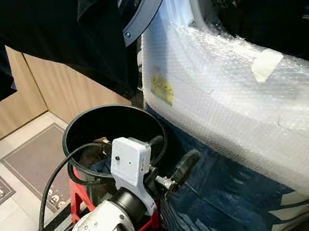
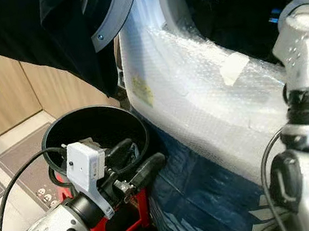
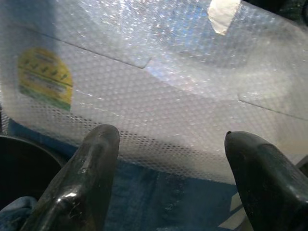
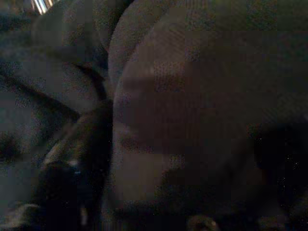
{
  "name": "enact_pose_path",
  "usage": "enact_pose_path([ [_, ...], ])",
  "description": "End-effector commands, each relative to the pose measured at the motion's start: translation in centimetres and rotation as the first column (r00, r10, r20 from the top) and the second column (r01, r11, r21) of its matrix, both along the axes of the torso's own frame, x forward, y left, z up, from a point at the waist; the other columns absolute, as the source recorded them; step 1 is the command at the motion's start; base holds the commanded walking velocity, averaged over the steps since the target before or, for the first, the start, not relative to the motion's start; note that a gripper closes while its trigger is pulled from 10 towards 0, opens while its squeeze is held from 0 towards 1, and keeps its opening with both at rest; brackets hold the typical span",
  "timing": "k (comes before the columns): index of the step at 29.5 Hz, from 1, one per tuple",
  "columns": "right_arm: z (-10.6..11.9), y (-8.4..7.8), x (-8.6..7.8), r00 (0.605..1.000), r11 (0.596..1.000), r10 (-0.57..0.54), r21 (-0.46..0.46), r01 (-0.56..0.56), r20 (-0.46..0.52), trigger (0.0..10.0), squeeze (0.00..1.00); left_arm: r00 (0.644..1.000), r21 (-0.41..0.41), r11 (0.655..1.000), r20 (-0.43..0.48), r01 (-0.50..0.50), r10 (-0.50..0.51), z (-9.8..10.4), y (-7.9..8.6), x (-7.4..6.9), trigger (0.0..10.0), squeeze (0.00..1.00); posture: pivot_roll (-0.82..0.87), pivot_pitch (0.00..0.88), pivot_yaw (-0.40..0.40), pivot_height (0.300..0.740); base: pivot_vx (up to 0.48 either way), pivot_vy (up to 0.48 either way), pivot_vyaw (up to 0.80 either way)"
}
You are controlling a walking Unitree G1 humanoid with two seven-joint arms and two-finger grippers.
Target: Clothes washing
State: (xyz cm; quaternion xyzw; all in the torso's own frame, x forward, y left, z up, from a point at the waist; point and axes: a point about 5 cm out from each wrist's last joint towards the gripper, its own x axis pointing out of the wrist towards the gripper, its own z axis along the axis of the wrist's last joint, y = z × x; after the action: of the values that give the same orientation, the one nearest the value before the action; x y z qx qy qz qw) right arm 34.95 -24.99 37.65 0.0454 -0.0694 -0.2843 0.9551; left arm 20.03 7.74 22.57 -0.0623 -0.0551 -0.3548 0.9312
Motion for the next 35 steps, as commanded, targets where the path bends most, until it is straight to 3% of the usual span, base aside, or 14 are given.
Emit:
enact_pose_path([
  [1, -0.1, 0.0, -1.3, 0.999, 1.000, -0.015, 0.010, 0.015, 0.032, 10.0, 1.00, 0.999, -0.012, 0.999, 0.008, 0.036, -0.036, 0.1, -0.3, 0.0, 10.0, 0.00, -0.03, 0.085, -0.169, 0.740, 0.000, 0.000, 0.00],
  [11, -1.1, 1.5, -3.1, 0.997, 1.000, 0.016, 0.009, -0.017, 0.081, 10.0, 1.00, 0.999, -0.012, 0.999, 0.012, 0.050, -0.050, 0.2, -0.3, 0.3, 10.0, 0.00, -0.04, 0.078, -0.158, 0.740, 0.000, 0.000, 0.00],
  [14, -1.0, 1.9, -3.7, 0.987, 0.996, 0.090, -0.003, -0.090, 0.136, 10.0, 1.00, 0.999, -0.011, 0.999, 0.013, 0.051, -0.051, 0.2, -0.3, 0.3, 10.0, 0.00, -0.04, 0.077, -0.157, 0.740, 0.000, 0.000, 0.00],
  [15, -1.1, 2.5, -4.2, 0.963, 0.982, 0.183, -0.002, -0.187, 0.198, 10.0, 0.98, 0.999, -0.010, 0.999, 0.015, 0.052, -0.052, 0.2, -0.3, 0.4, 10.0, 0.00, -0.04, 0.072, -0.153, 0.740, 0.000, 0.000, 0.00],
  [16, -1.2, 2.8, -4.5, 0.945, 0.972, 0.229, -0.011, -0.233, 0.233, 10.0, 0.59, 0.999, -0.010, 0.999, 0.016, 0.052, -0.052, 0.2, -0.2, 0.4, 10.0, 0.00, -0.04, 0.071, -0.152, 0.740, 0.000, 0.000, 0.00],
  [17, -1.3, 3.0, -4.7, 0.933, 0.966, 0.255, -0.019, -0.258, 0.256, 10.0, 0.59, 0.999, -0.010, 0.999, 0.016, 0.052, -0.052, 0.1, -0.2, 0.5, 10.0, 0.00, -0.04, 0.068, -0.150, 0.740, 0.000, 0.000, 0.00],
  [18, -1.9, 3.3, -4.8, 0.921, 0.954, 0.295, -0.026, -0.298, 0.254, 10.0, 0.00, 0.998, -0.008, 0.999, 0.022, 0.052, -0.052, 0.2, -0.2, 0.5, 10.0, 0.00, -0.04, 0.062, -0.146, 0.740, 0.000, 0.000, 0.00],
  [22, -4.4, 4.7, -5.7, 0.833, 0.880, 0.469, -0.081, -0.467, 0.295, 10.0, 0.00, 0.998, 0.010, 0.999, 0.036, 0.050, -0.050, 0.1, 0.1, 1.0, 10.0, 0.00, -0.04, 0.045, -0.135, 0.740, 0.000, 0.000, 0.00],
  [23, -4.9, 5.0, -6.0, 0.780, 0.838, 0.513, -0.010, -0.546, 0.358, 10.0, 0.00, 0.998, 0.015, 0.999, 0.039, 0.047, -0.047, 0.1, 0.2, 1.1, 10.0, 0.00, -0.03, 0.036, -0.129, 0.740, 0.000, 0.000, 0.00],
  [27, -5.8, 4.9, -6.4, 0.747, 0.812, 0.536, 0.002, -0.584, 0.393, 10.0, 0.00, 0.998, 0.029, 0.999, 0.045, 0.037, -0.039, 0.1, 0.5, 1.3, 10.0, 0.00, -0.03, 0.021, -0.121, 0.740, 0.000, 0.000, 0.00],
  [30, -7.5, 5.1, -7.0, 0.665, 0.744, 0.599, -0.001, -0.669, 0.447, 10.0, 0.00, 0.998, 0.048, 0.998, 0.049, 0.036, -0.038, -0.2, 0.7, 1.7, 10.0, 0.00, -0.02, 0.000, -0.108, 0.740, 0.000, 0.000, 0.00],
  [31, -8.9, 5.6, -7.5, 0.593, 0.671, 0.662, -0.009, -0.742, 0.458, 10.0, 0.00, 0.998, 0.085, 0.996, 0.045, 0.042, -0.046, -0.9, 0.8, 1.9, 10.0, 0.00, -0.02, 0.000, -0.100, 0.740, 0.000, 0.000, 0.00],
  [33, -9.6, 5.8, -7.6, 0.558, 0.634, 0.688, -0.010, -0.773, 0.464, 10.0, 0.00, 0.998, 0.108, 0.993, 0.040, 0.045, -0.049, -1.3, 0.9, 2.1, 10.0, 0.00, -0.02, 0.000, -0.093, 0.740, 0.000, 0.000, 0.00],
  [35, -10.6, 6.2, -8.0, 0.478, 0.542, 0.747, -0.007, -0.840, 0.461, 10.0, 0.00, 0.997, 0.170, 0.984, 0.056, 0.043, -0.053, -2.0, 1.0, 2.2, 10.0, 0.00, -0.02, 0.000, -0.085, 0.740, 0.000, 0.000, 0.00],
])
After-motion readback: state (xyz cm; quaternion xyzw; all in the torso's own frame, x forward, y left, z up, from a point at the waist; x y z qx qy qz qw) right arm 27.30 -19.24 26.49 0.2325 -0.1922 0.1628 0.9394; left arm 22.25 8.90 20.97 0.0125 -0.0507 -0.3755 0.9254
